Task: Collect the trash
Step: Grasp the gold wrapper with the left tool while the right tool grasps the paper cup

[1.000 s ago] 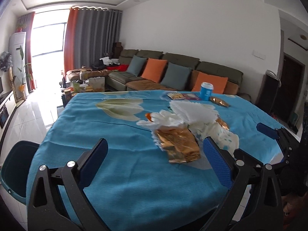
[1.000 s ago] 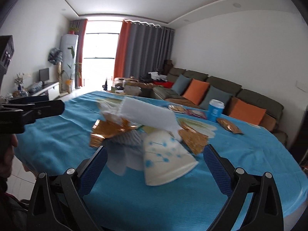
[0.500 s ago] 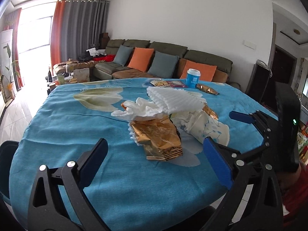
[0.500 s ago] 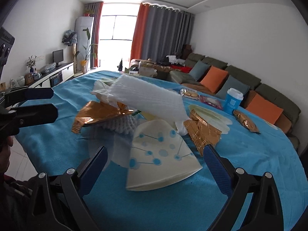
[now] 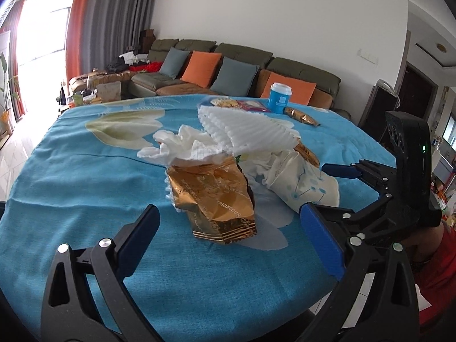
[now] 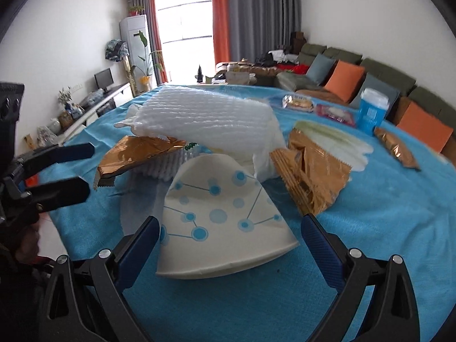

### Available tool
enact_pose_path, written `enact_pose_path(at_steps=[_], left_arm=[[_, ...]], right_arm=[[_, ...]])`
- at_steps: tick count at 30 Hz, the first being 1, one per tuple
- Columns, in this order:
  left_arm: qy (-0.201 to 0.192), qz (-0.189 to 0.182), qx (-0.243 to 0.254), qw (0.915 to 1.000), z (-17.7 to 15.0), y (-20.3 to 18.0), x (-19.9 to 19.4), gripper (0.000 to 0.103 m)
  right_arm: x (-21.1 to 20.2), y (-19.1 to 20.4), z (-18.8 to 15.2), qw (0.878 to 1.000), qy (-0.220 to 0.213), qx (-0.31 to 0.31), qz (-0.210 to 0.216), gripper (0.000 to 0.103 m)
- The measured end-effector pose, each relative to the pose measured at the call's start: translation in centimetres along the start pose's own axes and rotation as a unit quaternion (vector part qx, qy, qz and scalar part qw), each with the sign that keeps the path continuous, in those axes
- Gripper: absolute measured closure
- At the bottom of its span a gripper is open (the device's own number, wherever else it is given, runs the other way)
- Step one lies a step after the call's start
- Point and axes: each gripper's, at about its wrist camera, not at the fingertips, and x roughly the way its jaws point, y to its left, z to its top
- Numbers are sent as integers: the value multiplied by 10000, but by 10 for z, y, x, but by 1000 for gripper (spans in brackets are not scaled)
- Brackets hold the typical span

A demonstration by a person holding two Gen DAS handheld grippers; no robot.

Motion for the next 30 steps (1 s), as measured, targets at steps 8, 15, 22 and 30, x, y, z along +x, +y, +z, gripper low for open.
enact_pose_path(at_steps=[8, 15, 22, 30], left_arm=[[190, 76, -41, 9998, -2, 0, 16, 11], [207, 222, -109, 9995, -4, 3, 22, 34], [264, 313, -151, 9990, -6, 11, 27, 61], [-94, 204, -115, 9997, -4, 13, 2, 78]], right_arm=[[-2, -2, -7, 9998, 17, 173, 102, 12], [-6, -4, -10, 9994, -32, 323, 144, 13], [-10, -4, -15, 9989, -72, 434, 177, 13], [-19, -2, -14, 9986, -189, 482, 133, 14]])
